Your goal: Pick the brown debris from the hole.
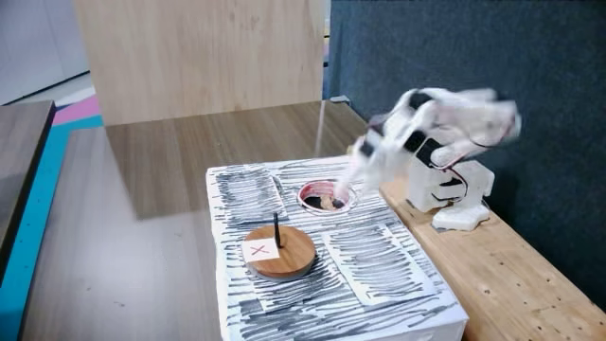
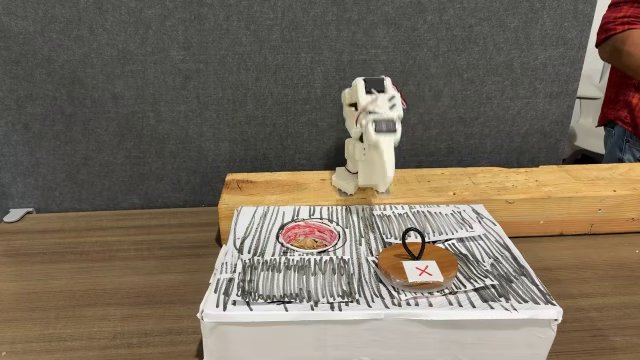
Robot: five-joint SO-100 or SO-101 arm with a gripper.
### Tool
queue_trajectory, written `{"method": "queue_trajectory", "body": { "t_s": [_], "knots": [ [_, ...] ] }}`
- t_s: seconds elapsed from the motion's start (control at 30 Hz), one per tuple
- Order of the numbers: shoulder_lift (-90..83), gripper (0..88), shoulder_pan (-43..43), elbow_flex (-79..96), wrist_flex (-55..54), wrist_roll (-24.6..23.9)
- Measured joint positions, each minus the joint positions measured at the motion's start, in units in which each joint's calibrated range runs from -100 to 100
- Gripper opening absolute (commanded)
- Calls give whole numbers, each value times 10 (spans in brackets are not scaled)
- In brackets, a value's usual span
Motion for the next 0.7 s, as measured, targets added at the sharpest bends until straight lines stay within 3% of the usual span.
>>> {"method": "queue_trajectory", "body": {
  "t_s": [0.7],
  "knots": [
    [-75,159,-4,-20,1,-4]
  ]
}}
